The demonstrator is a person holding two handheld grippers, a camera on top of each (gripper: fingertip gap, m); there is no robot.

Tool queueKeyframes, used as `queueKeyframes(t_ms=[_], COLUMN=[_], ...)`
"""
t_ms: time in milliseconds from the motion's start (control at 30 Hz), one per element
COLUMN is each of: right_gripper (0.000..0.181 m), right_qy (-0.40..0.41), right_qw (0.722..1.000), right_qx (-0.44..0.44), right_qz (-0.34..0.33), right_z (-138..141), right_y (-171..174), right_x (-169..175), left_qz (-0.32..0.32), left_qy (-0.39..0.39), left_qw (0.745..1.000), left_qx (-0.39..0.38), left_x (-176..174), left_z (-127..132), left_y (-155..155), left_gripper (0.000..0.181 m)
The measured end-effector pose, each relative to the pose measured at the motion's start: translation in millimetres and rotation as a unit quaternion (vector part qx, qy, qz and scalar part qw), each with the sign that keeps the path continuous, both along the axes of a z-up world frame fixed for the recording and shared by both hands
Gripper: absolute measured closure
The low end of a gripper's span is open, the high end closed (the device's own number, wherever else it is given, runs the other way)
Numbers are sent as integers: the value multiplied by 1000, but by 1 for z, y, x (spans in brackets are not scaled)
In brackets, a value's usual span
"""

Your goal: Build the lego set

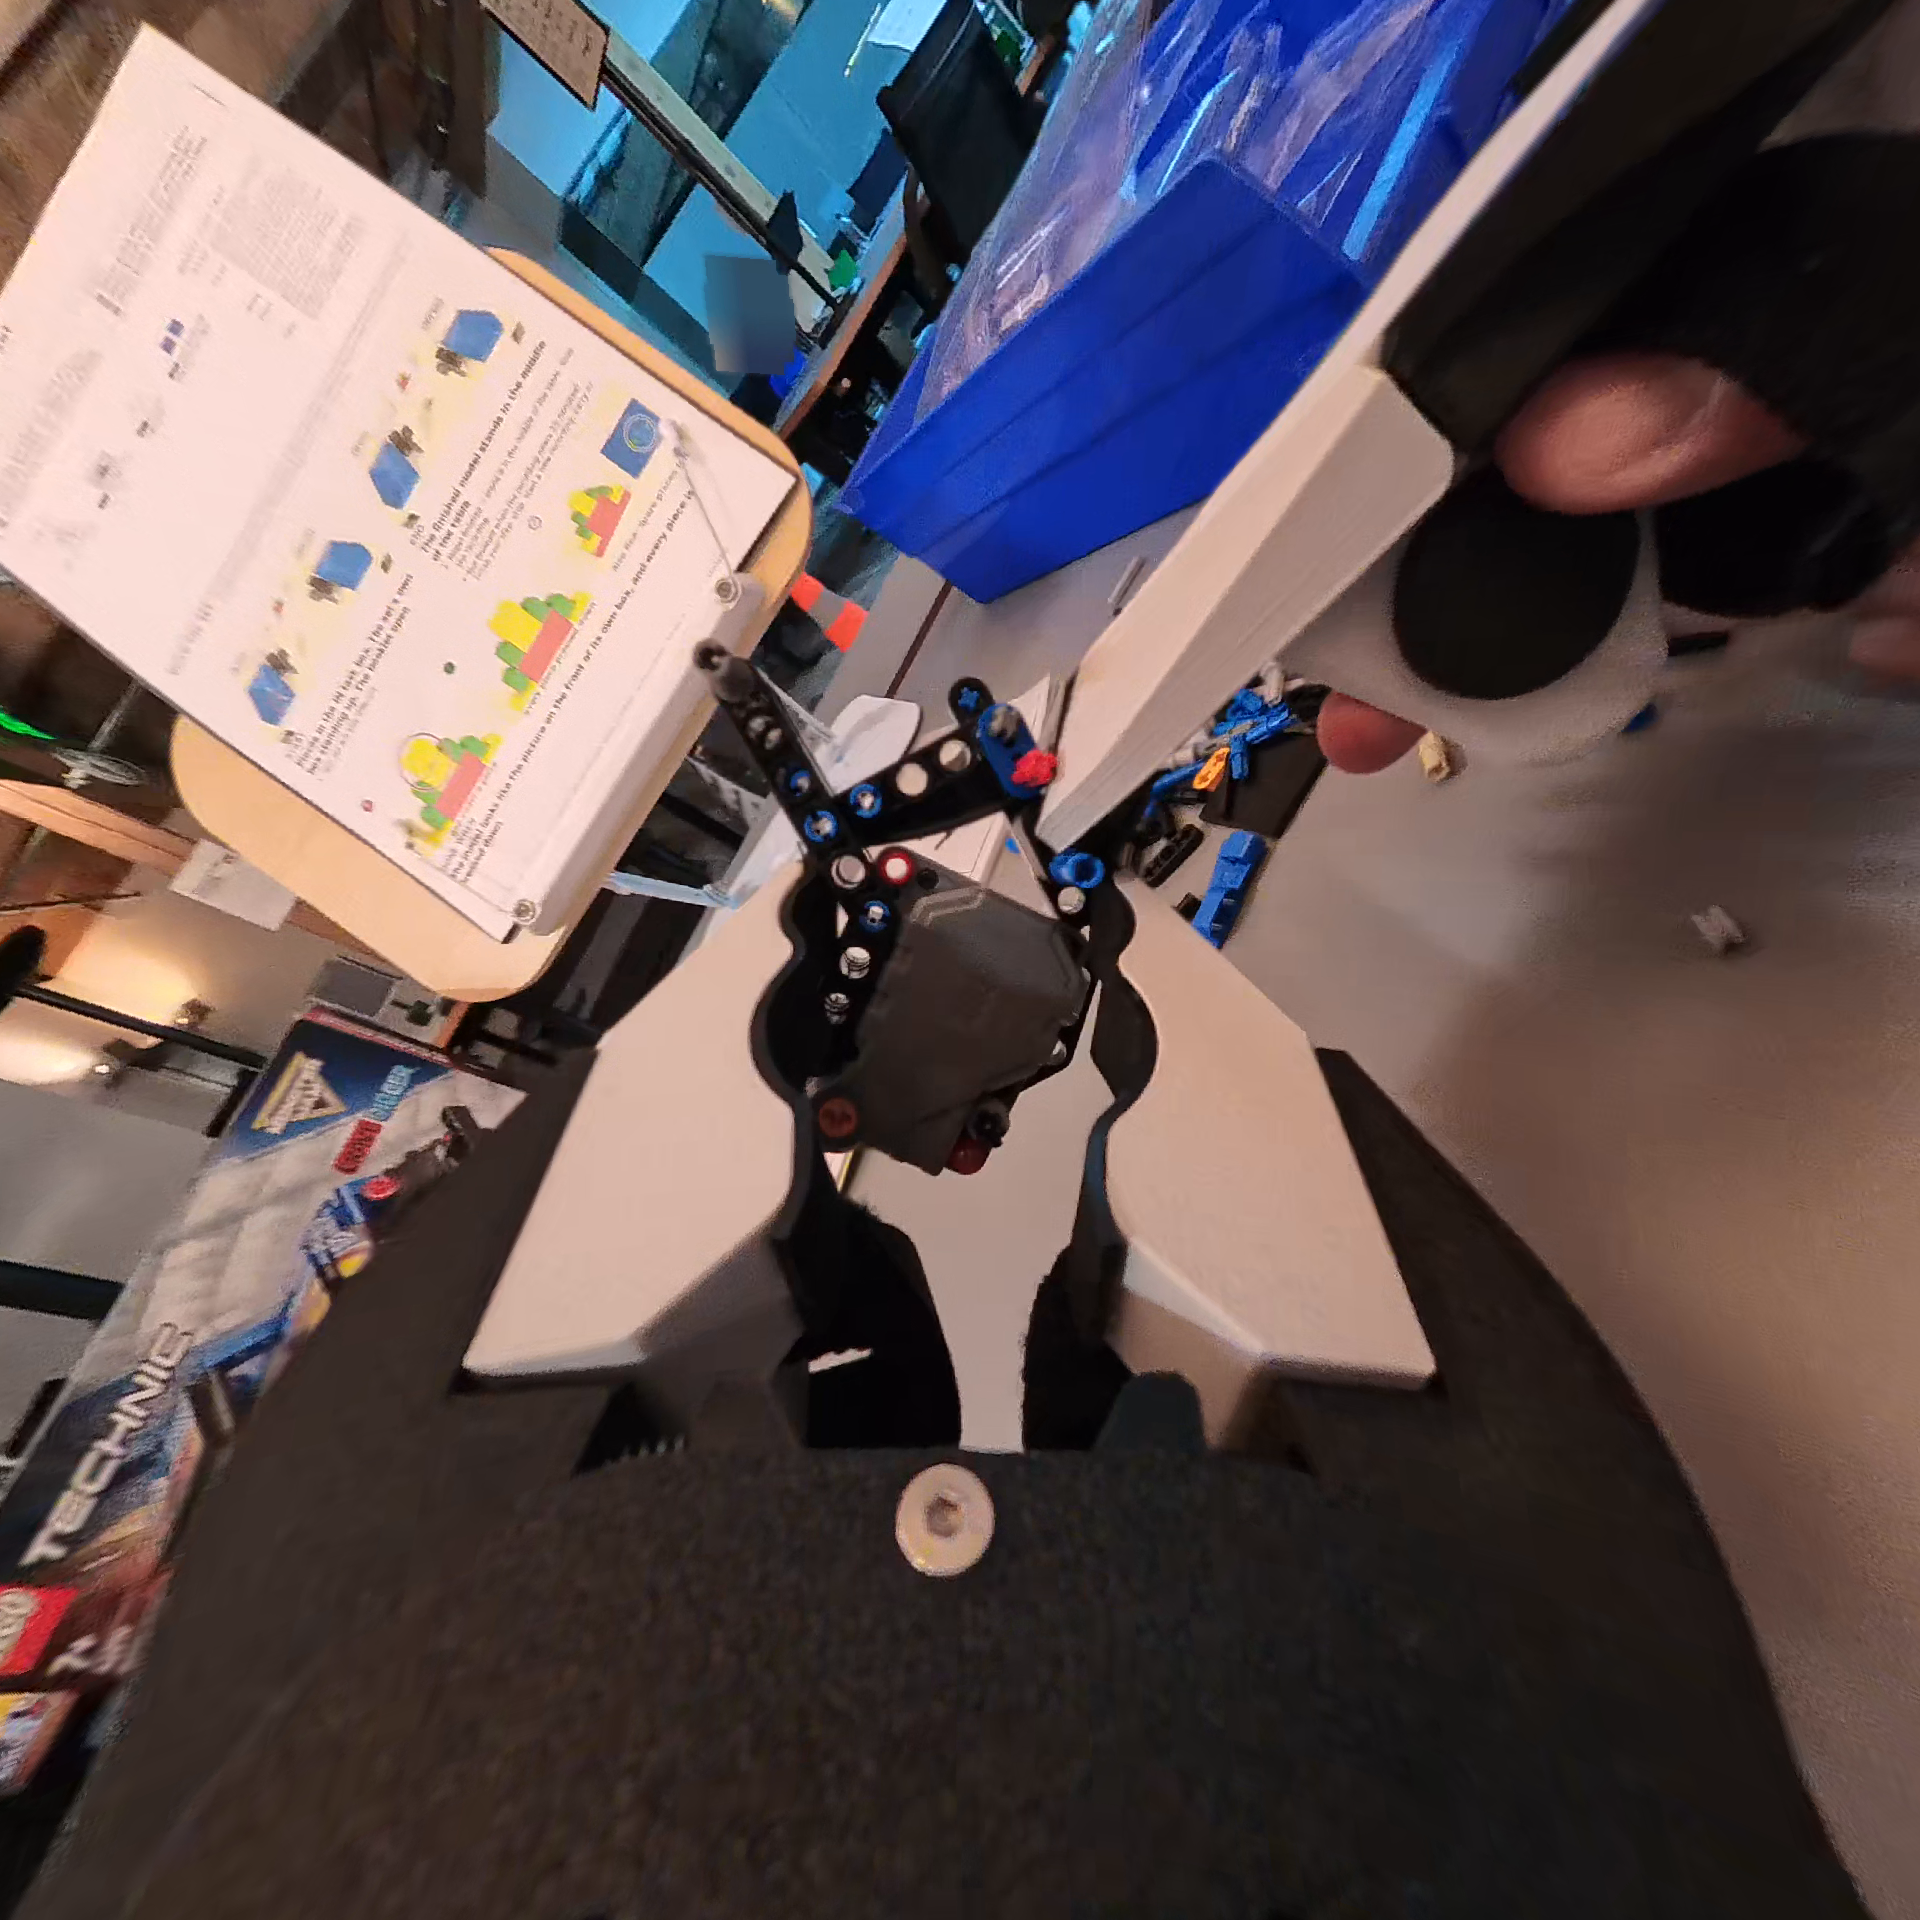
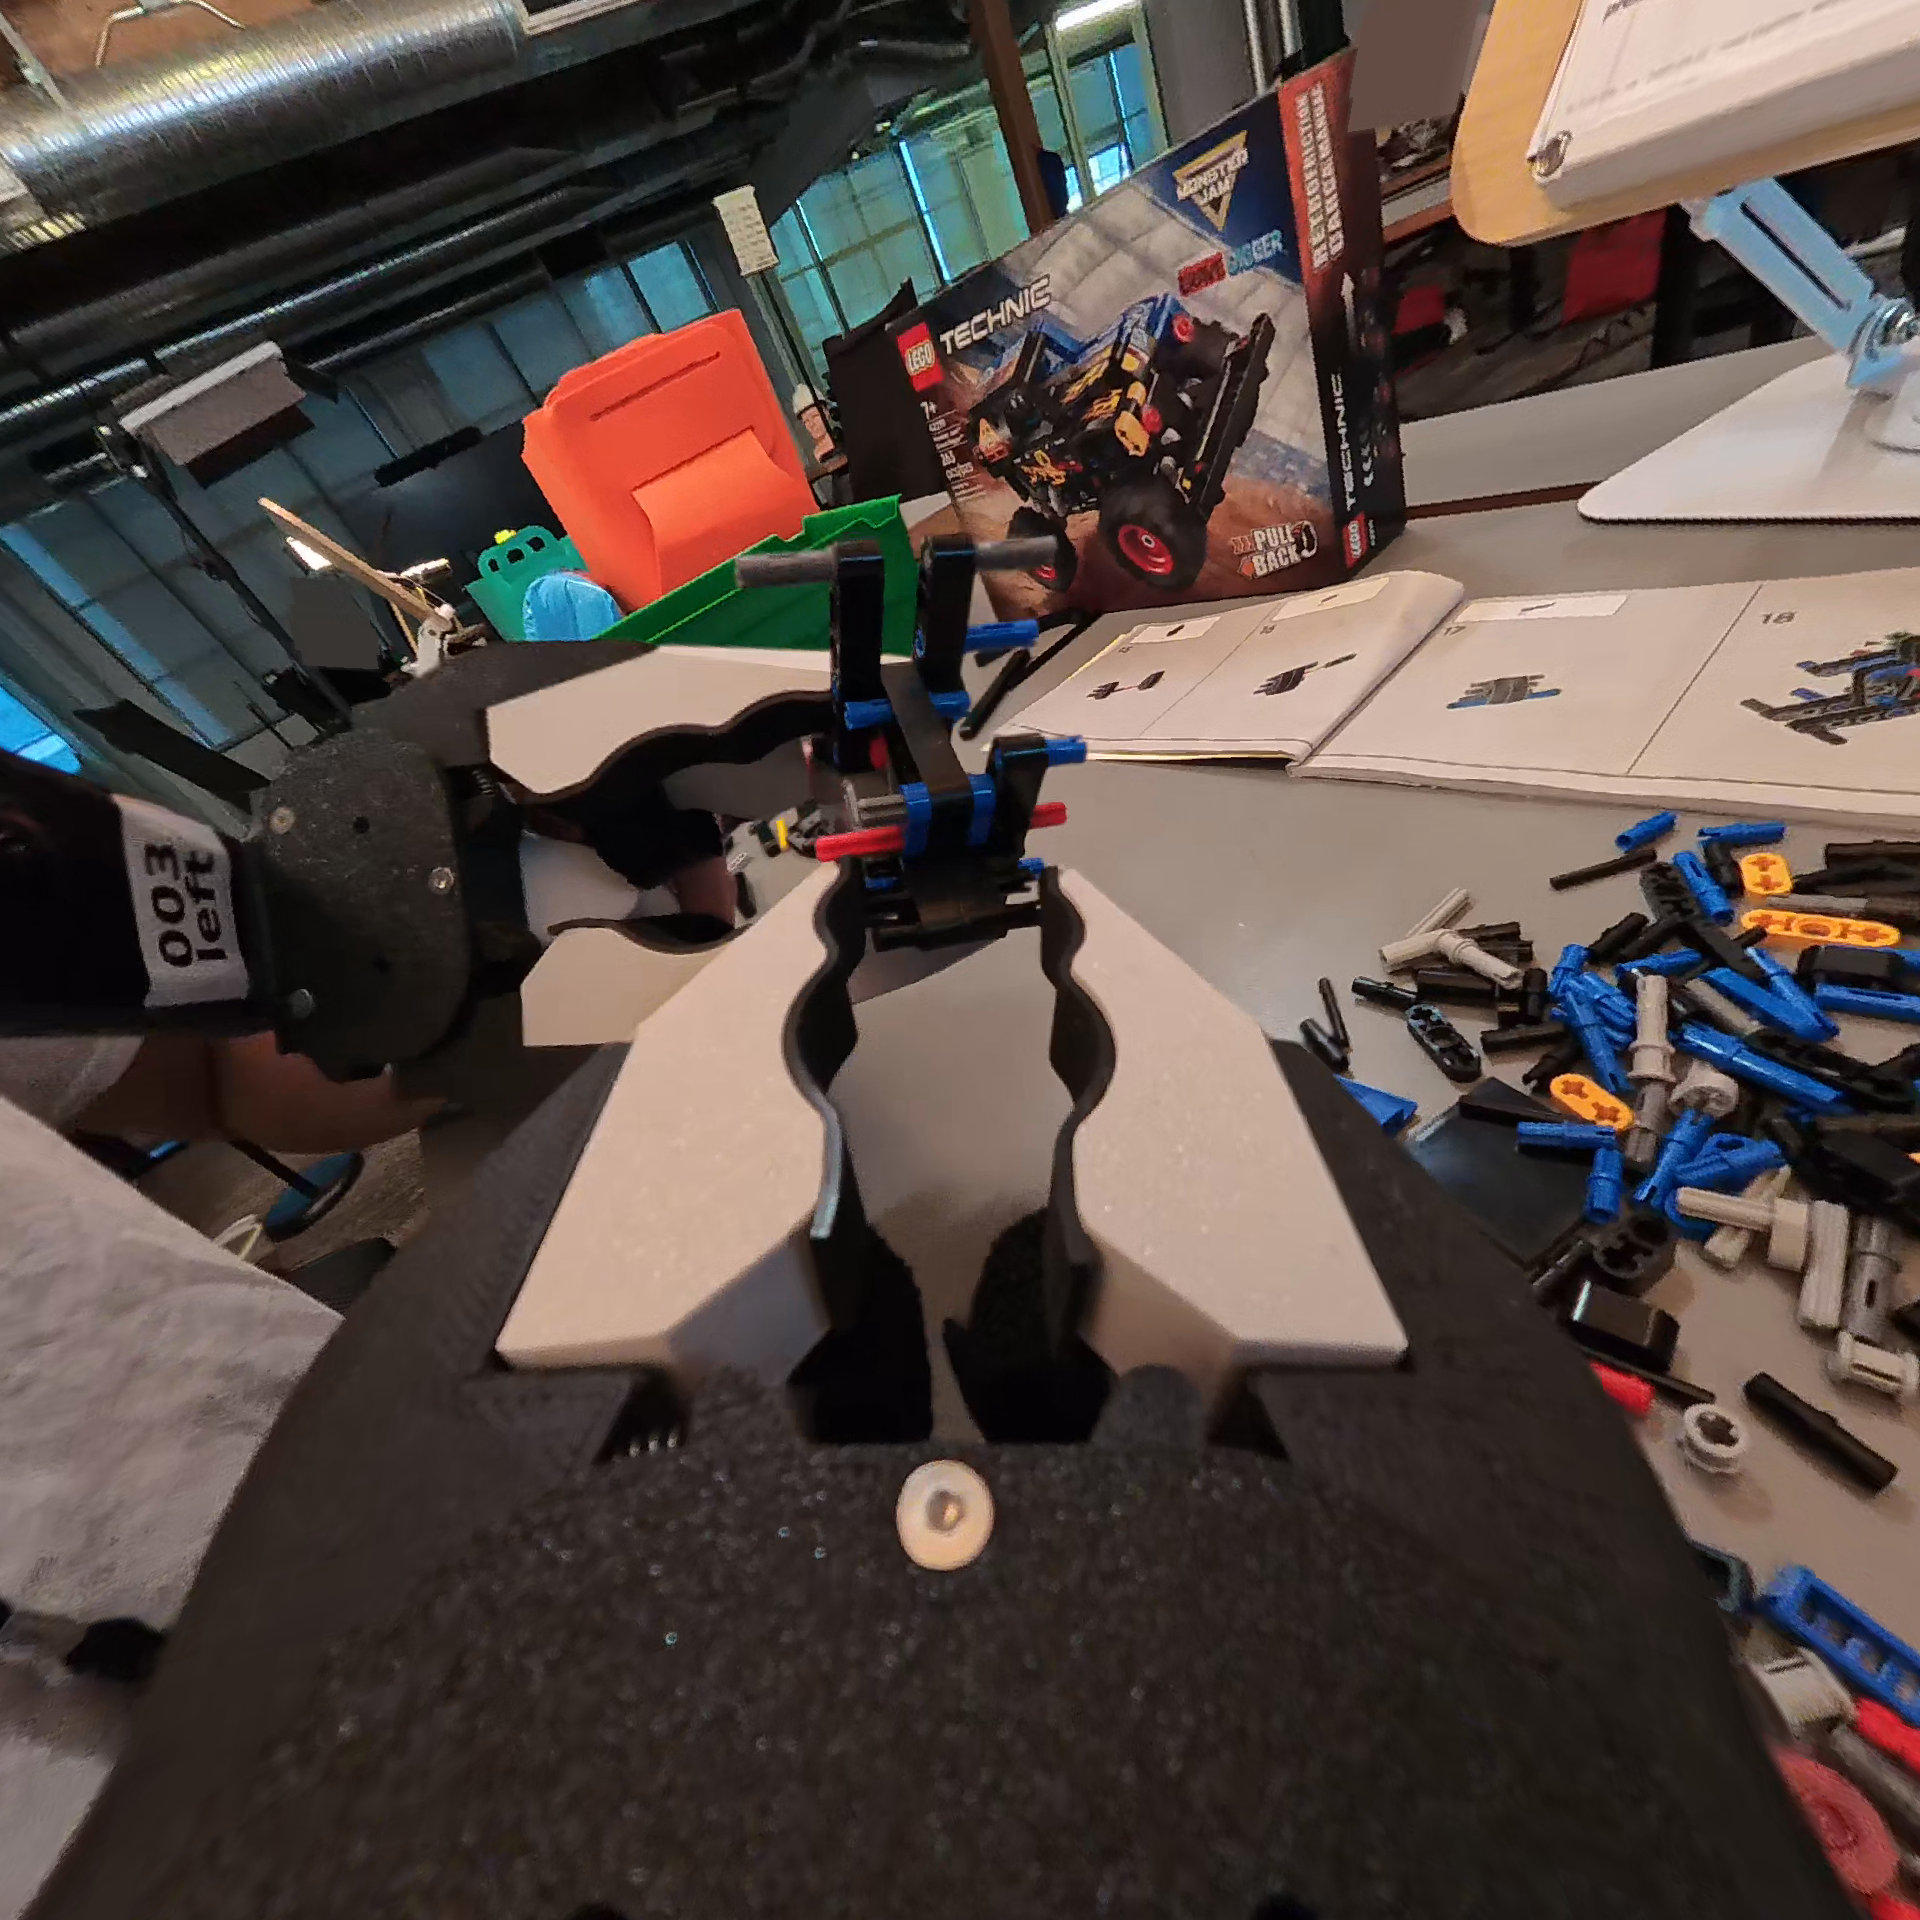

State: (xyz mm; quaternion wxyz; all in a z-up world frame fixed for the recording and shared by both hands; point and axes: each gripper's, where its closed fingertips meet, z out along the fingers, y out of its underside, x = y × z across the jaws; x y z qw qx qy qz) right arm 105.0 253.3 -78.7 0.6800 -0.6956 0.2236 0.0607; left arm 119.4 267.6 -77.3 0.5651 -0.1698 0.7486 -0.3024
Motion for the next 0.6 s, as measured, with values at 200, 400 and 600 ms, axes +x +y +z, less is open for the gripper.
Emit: queueKeyframes(t_ms=[200,400,600], right_gripper=[137,138,141], right_qy=[-33,-21,-43], right_qw=[999,998,997], right_qx=[12,38,34], right_qz=[-12,-45,-57], right_z=[14,24,15], right_y=[3,-1,-2], right_x=[-5,-1,-4], left_qz=[-8,5,-8], left_qy=[26,67,127], left_qw=[997,989,970], left_qx=[-65,-134,-209], left_x=[1,9,17], left_z=[8,11,0], left_y=[5,25,35], left_gripper=[135,134,135])
